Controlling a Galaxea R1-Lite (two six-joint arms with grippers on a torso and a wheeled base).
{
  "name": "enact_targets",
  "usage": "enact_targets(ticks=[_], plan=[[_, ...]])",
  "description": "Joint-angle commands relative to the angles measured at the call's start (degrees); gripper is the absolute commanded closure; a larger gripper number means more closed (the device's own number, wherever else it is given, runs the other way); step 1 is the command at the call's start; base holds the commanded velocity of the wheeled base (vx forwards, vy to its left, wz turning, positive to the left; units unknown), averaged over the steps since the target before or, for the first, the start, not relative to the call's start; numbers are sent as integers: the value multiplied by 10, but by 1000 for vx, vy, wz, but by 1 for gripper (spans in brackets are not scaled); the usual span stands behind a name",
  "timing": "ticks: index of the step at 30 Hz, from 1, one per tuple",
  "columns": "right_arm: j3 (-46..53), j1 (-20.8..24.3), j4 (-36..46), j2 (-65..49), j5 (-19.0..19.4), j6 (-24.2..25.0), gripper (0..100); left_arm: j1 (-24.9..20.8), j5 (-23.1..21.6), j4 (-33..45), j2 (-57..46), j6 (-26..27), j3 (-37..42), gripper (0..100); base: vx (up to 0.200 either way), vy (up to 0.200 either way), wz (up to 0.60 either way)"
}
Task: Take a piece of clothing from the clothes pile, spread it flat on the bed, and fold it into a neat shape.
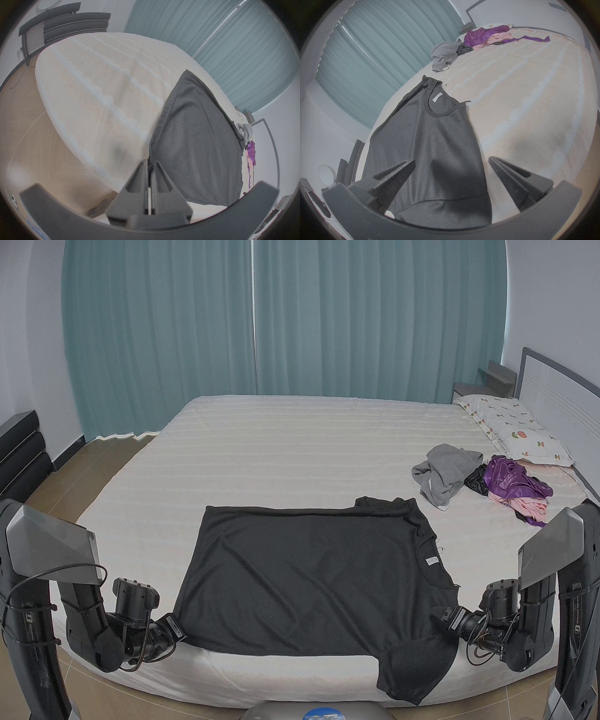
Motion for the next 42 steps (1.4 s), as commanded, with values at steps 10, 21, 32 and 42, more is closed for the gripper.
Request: enact_targets(ticks=[10, 21, 32, 42], plan=[[-28, -27, -8, -3, -10, -50, 100, 0, 0, -1, 1, 0, 1, 100, 0, 0, 0], [-111, -28, 29, -26, -10, -61, 100, 0, 0, -1, 2, 0, 1, 100, 0, 0, 0], [-184, -28, 101, -7, -7, -63, 100, -1, 0, -1, 3, 1, 1, 100, 0, 0, 0], [-103, -67, 116, -109, 73, -64, 0, -1, 0, -1, 3, 2, 1, 100, 0, 0, 0]])
